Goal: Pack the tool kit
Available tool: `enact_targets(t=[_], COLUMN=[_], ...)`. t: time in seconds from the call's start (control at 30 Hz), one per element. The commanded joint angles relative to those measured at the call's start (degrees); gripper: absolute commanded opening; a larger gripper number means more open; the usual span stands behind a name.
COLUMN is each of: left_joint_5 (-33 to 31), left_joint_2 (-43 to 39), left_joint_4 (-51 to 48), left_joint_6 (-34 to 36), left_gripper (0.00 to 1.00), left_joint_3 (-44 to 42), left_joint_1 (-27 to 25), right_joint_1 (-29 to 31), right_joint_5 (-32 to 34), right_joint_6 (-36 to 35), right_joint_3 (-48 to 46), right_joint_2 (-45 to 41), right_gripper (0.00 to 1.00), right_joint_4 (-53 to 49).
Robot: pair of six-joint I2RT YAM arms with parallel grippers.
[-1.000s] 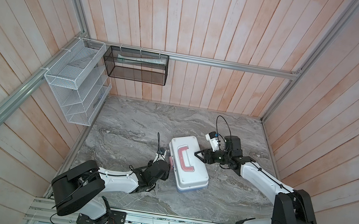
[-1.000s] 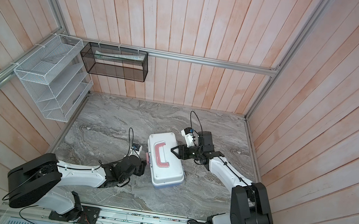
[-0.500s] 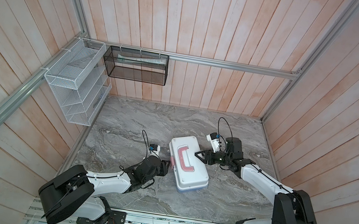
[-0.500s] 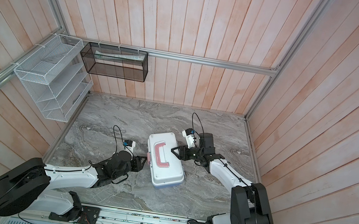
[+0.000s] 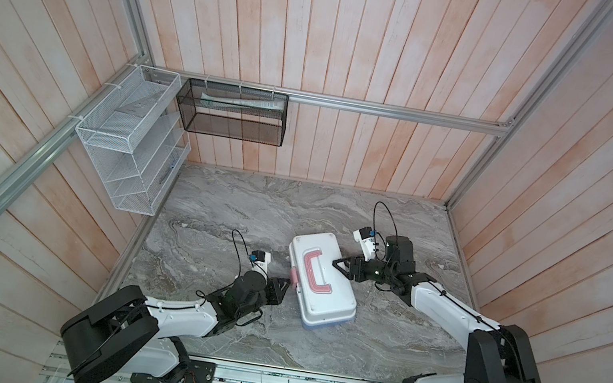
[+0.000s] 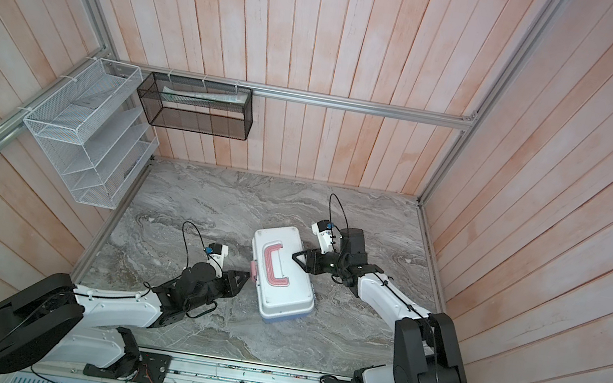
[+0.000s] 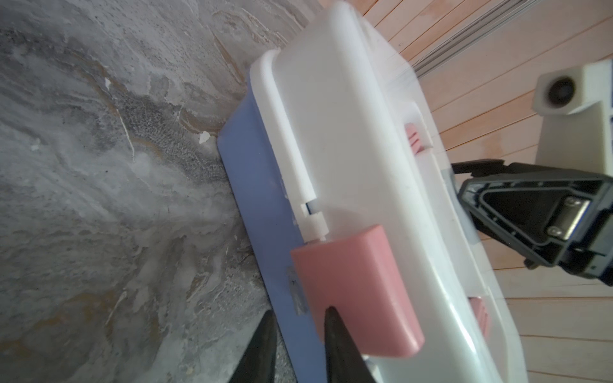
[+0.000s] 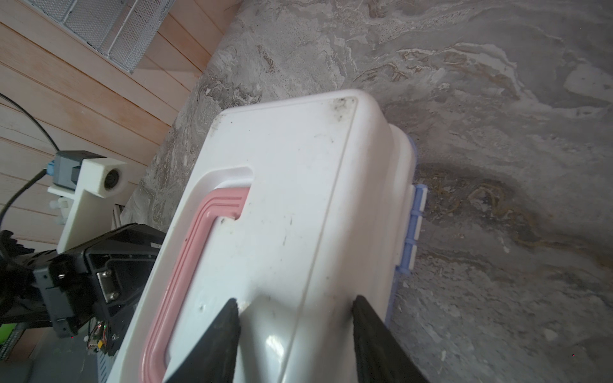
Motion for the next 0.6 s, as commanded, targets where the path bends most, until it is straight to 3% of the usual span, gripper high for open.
enact_targets(t=[0.0,0.57], left_joint_5=[-0.2,-1.2], left_joint_2=[-1.5,-2.7], left_joint_4=[3.3,8.6], left_joint_6=[-1.5,-2.4], left_gripper=[0.27,0.21], left_joint_3=[-1.2,-4.2], left_joint_1=[-0.2,-0.6], right_joint_1=[0.1,0.1], right_joint_5=[-0.3,-1.2], right_joint_6=[0.2,0.4], right_joint_3=[-1.5,-1.6], right_joint_2=[0.6,1.9], right_gripper=[0.52,0.51], right_joint_4=[-0.3,0.3])
